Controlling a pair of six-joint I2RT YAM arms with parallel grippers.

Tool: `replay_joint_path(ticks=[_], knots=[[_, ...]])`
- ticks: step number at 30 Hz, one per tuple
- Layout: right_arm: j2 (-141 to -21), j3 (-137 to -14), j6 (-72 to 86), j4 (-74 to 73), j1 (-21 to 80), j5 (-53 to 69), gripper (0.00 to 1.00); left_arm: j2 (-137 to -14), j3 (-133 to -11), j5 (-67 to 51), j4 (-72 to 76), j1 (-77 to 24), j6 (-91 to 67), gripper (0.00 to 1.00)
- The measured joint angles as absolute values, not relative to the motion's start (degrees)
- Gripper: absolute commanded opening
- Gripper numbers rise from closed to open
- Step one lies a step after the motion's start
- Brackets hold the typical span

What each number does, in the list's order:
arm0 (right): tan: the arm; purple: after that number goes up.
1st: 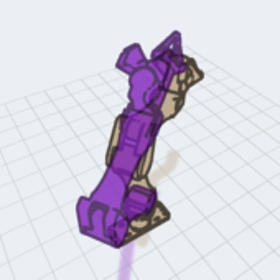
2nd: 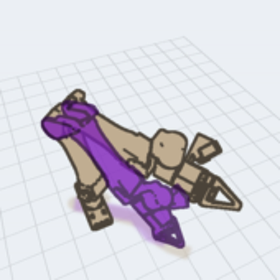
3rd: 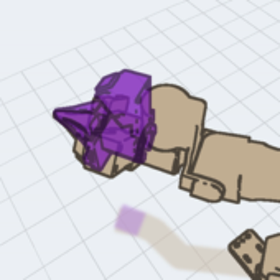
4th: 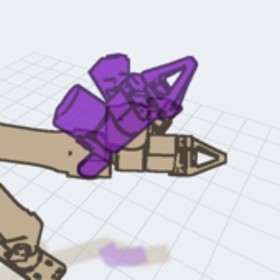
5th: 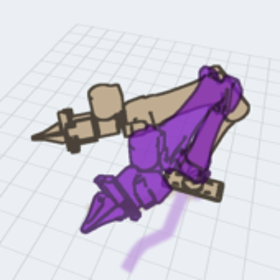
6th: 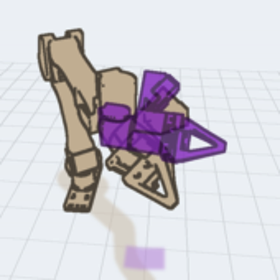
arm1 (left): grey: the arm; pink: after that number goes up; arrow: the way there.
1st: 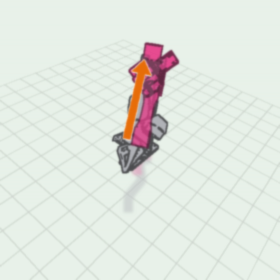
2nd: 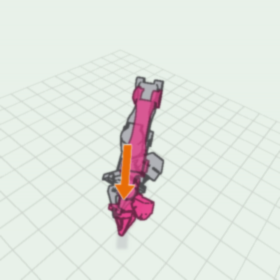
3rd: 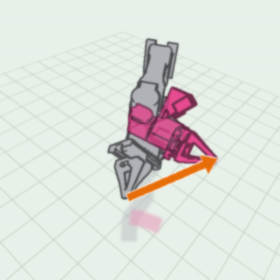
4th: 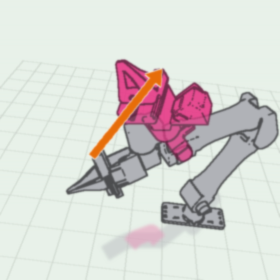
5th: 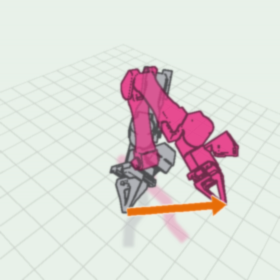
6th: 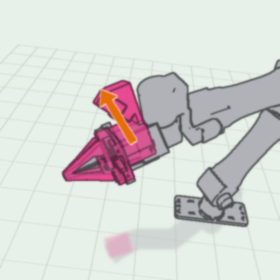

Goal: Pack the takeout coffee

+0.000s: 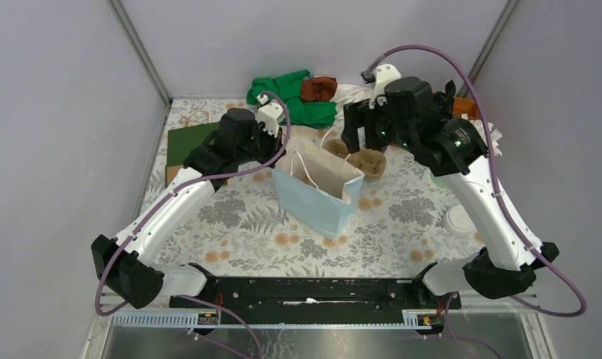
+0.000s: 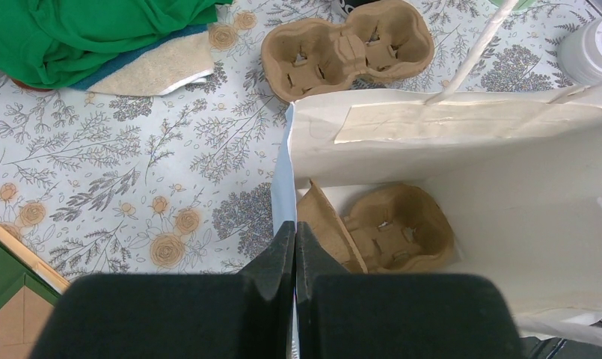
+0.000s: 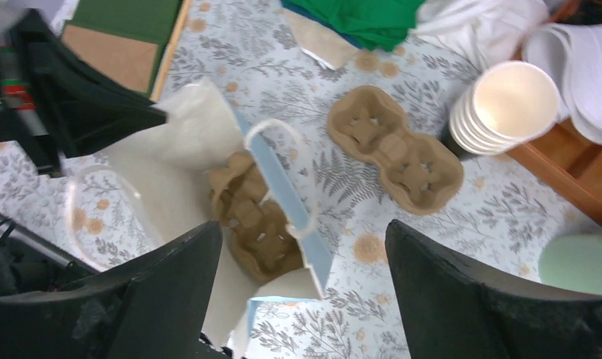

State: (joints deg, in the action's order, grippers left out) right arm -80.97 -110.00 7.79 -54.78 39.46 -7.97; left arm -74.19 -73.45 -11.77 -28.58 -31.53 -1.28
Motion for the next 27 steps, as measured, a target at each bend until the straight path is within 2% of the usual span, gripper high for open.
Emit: replay_joint_path(ticks=[4, 7, 14, 17, 21, 23, 27], knots=[[-78.83, -105.91, 8.34, -54.65, 35.4, -6.15, 0.89, -74.19, -73.52, -11.75, -28.58, -31.57, -1.28, 0.0], [-80.03, -102.45, 8.45, -54.35, 34.7, -3.36, 0.86, -74.19, -74.24, -11.7, -28.71, -31.57, -1.28, 0.0], [-87.0, -99.2, 7.73, -51.96, 34.72, 3.73, 0.66, -74.19, -77.54, -11.46, -28.16, -31.57, -1.28, 0.0], [-88.75, -99.2, 7.2, -51.05, 34.94, 5.74, 0.51, -74.19, -78.02, -11.27, -27.86, -31.57, -1.28, 0.0], [-89.54, -99.66, 6.24, -50.65, 36.29, 5.54, 0.15, -74.19, -78.04, -10.85, -27.2, -31.57, -1.26, 0.0], [-89.86, -100.73, 5.93, -50.74, 37.87, 4.91, 0.01, -74.19, -78.04, -10.48, -26.52, -31.59, -1.28, 0.0], [-89.34, -101.8, 5.32, -50.52, 42.65, 0.86, 0.0, -74.04, -77.97, -9.02, -24.56, -31.62, -1.39, 0.0]])
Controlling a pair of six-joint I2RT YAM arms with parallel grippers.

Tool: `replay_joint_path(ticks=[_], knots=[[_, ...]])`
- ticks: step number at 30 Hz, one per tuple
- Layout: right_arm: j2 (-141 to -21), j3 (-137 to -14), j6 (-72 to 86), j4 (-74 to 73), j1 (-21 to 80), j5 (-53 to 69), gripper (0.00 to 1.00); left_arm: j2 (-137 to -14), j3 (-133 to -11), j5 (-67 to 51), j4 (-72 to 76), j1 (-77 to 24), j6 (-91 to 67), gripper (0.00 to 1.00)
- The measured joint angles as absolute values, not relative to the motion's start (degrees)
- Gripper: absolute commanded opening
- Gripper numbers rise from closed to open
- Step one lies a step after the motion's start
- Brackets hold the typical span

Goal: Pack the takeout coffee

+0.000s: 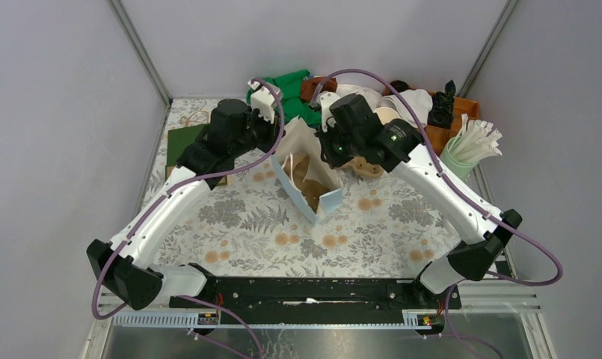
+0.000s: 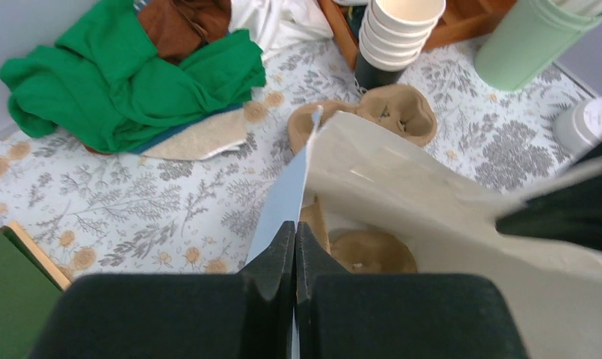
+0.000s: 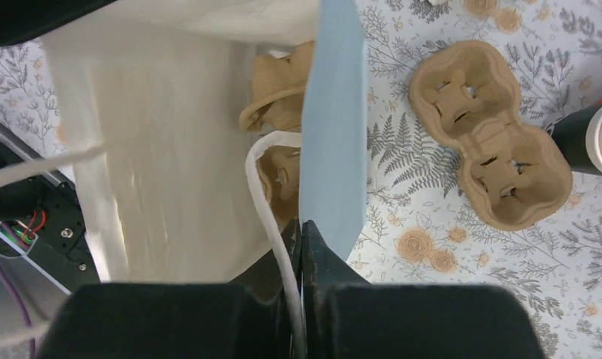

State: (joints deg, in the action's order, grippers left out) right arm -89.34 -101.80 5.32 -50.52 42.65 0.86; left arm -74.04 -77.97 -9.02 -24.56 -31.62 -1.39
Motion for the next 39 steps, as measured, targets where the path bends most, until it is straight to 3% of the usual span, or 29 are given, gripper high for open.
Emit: replay_joint_path(ticks=[14, 17, 20, 24, 31, 34, 39], knots=[[-82.87, -98.39, 3.84, -49.06, 49.5, -10.0, 0.0, -69.3, -74.59, -3.64, -17.87, -31.99, -2.92, 0.0], [-82.87, -98.39, 3.9, -49.52, 49.63, -10.41, 0.16, -69.38, -74.39, -4.16, -18.46, -31.97, -3.62, 0.0], [-82.87, -98.39, 4.38, -50.15, 49.65, -11.92, 0.38, -69.38, -74.39, -5.43, -19.53, -31.97, -4.69, 0.0], [-83.59, -99.79, 5.17, -51.92, 49.12, -13.04, 0.51, -70.02, -74.39, -7.51, -21.98, -31.99, -6.13, 0.0], [-88.75, -115.2, 7.16, -56.45, 45.3, -12.29, 0.79, -75.75, -75.72, -8.1, -28.82, -31.97, -10.59, 0.0], [-89.8, -121.91, 7.6, -58.65, 45.1, -11.03, 0.76, -78.3, -77.62, -7.05, -31.81, -31.97, -13.3, 0.0], [-93.25, -134.65, 9.85, -64.16, 45.1, -6.46, 0.47, -80.03, -82.67, -3.9, -36.91, -31.92, -18.52, 0.0]])
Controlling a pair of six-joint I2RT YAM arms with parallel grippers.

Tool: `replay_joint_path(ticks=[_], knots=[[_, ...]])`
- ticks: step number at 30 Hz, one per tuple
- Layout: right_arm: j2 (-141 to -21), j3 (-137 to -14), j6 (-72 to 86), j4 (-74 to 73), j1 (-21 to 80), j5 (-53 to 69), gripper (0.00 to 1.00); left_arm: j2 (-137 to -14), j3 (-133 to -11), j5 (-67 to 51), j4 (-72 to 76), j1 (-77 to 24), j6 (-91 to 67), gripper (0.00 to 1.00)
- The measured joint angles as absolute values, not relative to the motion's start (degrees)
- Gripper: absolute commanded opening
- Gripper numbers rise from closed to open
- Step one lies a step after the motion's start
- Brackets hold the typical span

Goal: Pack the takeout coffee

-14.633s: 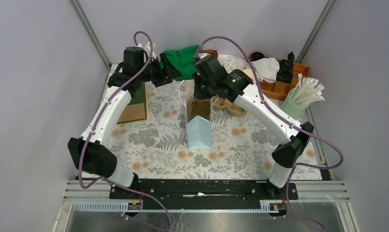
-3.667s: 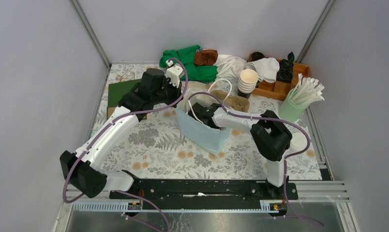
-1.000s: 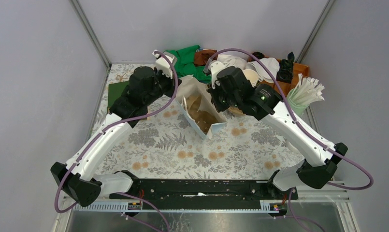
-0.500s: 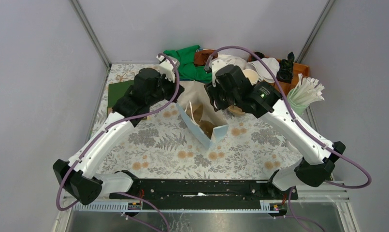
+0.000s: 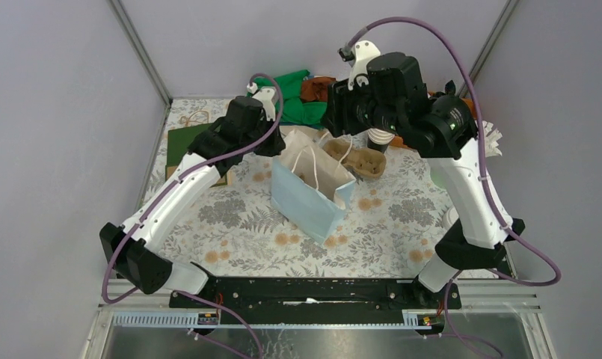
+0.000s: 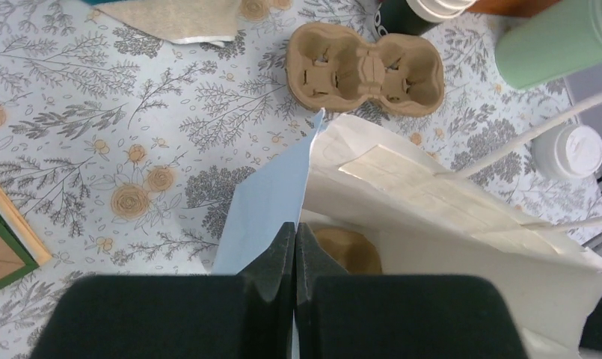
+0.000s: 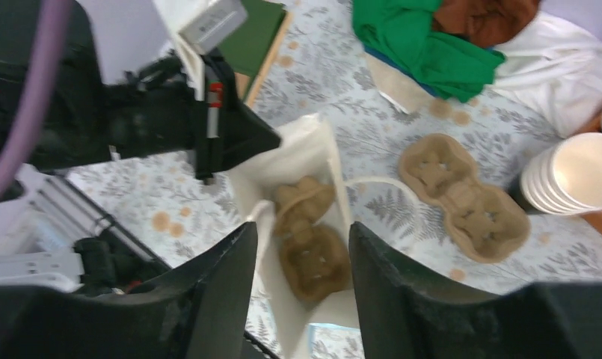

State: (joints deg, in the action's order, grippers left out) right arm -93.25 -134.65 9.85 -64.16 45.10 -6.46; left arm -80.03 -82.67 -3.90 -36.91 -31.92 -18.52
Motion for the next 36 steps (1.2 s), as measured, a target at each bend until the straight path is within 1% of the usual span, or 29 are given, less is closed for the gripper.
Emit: replay_joint_path(ticks=[1, 2, 5, 7, 10, 12, 13, 14, 15, 19, 21, 23, 24, 27, 33, 34, 36], knots=[[-94.67, -137.8, 10.98, -65.01, 45.1, -5.48, 0.4, -80.18, -83.46, -3.2, -37.58, -31.92, -19.68, 0.0], [-95.72, -139.81, 11.99, -65.28, 45.1, -4.6, 0.35, -80.27, -83.96, -2.57, -37.98, -31.92, -20.82, 0.0], [-97.36, -140.7, 15.51, -65.82, 45.1, -1.54, 0.31, -80.09, -84.12, -0.27, -38.17, -31.92, -25.89, 0.0], [-98.39, -139.68, 17.47, -66.37, 45.1, -0.6, 0.27, -79.4, -83.02, 0.93, -37.82, -31.92, -29.34, 0.0], [-99.92, -136.57, 20.53, -66.57, 45.1, -0.6, 0.27, -75.16, -77.12, 3.36, -36.05, -31.92, -35.79, 0.0], [-100.64, -133.97, 22.22, -66.43, 45.1, -0.54, 0.24, -72.03, -73.87, 4.84, -35.99, -31.9, -39.09, 0.0], [-101.16, -132.79, 23.05, -66.41, 45.1, -0.51, 0.22, -70.24, -72.2, 5.56, -35.97, -31.9, -40.91, 0.02], [-101.8, -132.05, 23.64, -66.41, 45.15, -0.49, 0.22, -68.71, -71.09, 6.22, -36.1, -31.9, -42.46, 0.06], [-102.59, -131.66, 24.18, -66.46, 45.21, -0.54, 0.22, -67.29, -70.26, 6.72, -36.21, -31.9, -44.05, 0.13], [-105.93, -130.82, 25.34, -65.95, 46.3, -0.6, 0.22, -63.86, -68.86, 7.18, -36.36, -31.92, -48.07, 0.44], [-106.15, -128.64, 25.41, -65.39, 47.24, -0.84, 0.22, -63.0, -68.75, 7.4, -36.95, -31.94, -48.66, 0.55], [-105.58, -124.95, 25.41, -64.79, 48.18, -1.34, 0.27, -62.41, -68.86, 7.99, -38.04, -31.94, -48.01, 0.61], [-105.16, -123.04, 25.34, -64.42, 48.45, -1.72, 0.29, -62.37, -69.3, 8.23, -38.87, -31.92, -46.94, 0.63], [-103.15, -117.54, 24.75, -62.98, 48.73, -2.55, 0.3, -63.99, -74.02, 7.57, -42.04, -30.89, -41.63, 0.62], [-96.49, -116.33, 24.27, -59.75, 48.71, -3.77, 0.33, -74.52, -89.62, -2.61, -44.1, -23.46, -25.74, 0.64], [-95.09, -116.33, 24.25, -59.22, 48.71, -4.08, 0.35, -76.23, -91.11, -4.29, -44.1, -23.05, -22.65, 0.67], [-91.98, -116.29, 24.21, -58.43, 48.71, -4.91, 0.36, -79.44, -92.99, -8.88, -43.9, -22.94, -16.08, 0.94]])
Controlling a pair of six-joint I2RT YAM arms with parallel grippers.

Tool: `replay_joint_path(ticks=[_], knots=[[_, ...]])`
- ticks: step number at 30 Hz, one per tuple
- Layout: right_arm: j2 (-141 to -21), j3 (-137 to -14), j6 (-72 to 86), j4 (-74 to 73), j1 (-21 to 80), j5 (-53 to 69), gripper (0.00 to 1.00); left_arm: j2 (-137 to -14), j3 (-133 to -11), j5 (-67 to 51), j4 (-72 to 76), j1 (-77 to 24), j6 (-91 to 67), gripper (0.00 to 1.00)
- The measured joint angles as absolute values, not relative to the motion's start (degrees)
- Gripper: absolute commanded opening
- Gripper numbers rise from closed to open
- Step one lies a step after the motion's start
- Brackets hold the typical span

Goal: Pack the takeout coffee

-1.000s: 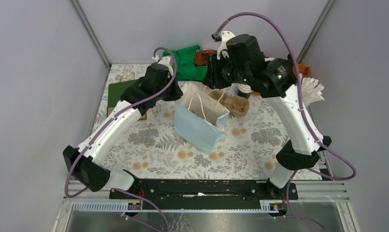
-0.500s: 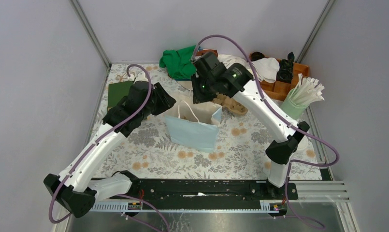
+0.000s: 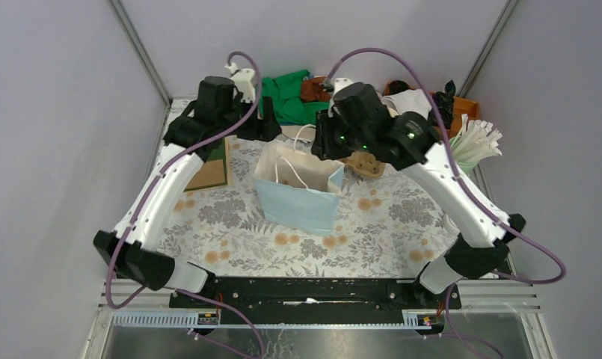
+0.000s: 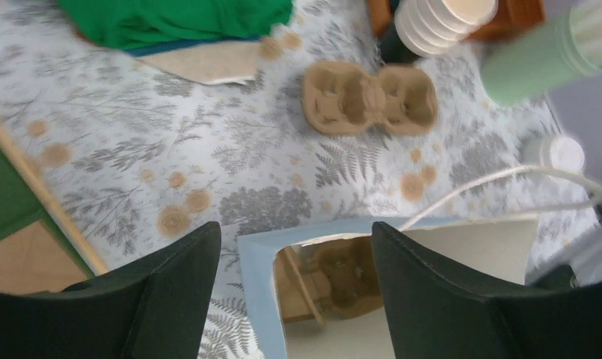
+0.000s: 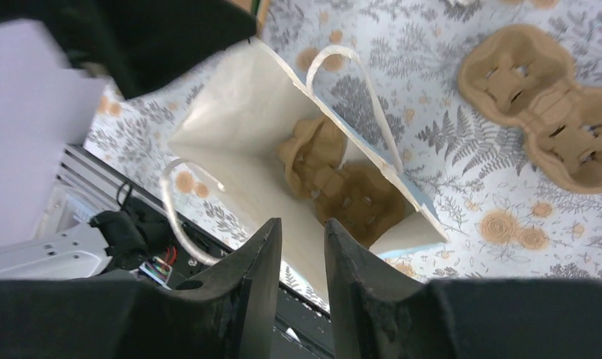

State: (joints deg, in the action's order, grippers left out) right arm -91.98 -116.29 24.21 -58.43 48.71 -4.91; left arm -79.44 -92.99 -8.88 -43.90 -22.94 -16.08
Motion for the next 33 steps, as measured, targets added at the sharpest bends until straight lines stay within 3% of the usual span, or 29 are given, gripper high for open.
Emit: replay_joint_path(ticks=[1, 4, 9, 18, 22, 24, 26, 27, 33], knots=[[-90.8, -116.2, 24.21, -58.13, 48.71, -5.21, 0.37, -80.75, -93.21, -11.57, -43.59, -22.98, -13.37, 0.98], [-86.8, -115.0, 24.16, -57.32, 48.71, -6.5, 0.39, -84.38, -93.17, -20.36, -42.46, -22.98, -6.2, 0.99], [-84.14, -114.48, 23.64, -57.65, 48.71, -7.62, 0.41, -86.61, -91.11, -31.77, -38.79, -23.18, 1.52, 0.91], [-85.03, -114.48, 23.27, -58.02, 48.71, -7.9, 0.43, -91.13, -92.6, -40.16, -38.24, -24.12, 12.27, 0.83], [-85.03, -114.45, 23.03, -58.02, 48.71, -7.9, 0.43, -92.77, -92.58, -40.32, -38.57, -25.96, 14.79, 0.57], [-85.03, -114.45, 22.94, -58.02, 48.71, -7.9, 0.39, -93.47, -92.6, -40.16, -38.83, -27.24, 15.33, 0.38], [-85.17, -114.48, 22.92, -58.04, 48.71, -7.88, 0.35, -94.28, -92.66, -39.48, -39.05, -28.36, 15.62, 0.07], [-85.34, -114.5, 22.9, -58.08, 48.71, -7.88, 0.33, -94.65, -92.9, -38.92, -39.35, -28.86, 15.68, 0.0], [-87.72, -114.43, 22.76, -58.13, 48.71, -7.6, 0.31, -94.04, -93.89, -33.28, -39.33, -28.95, 12.45, 0.0]])
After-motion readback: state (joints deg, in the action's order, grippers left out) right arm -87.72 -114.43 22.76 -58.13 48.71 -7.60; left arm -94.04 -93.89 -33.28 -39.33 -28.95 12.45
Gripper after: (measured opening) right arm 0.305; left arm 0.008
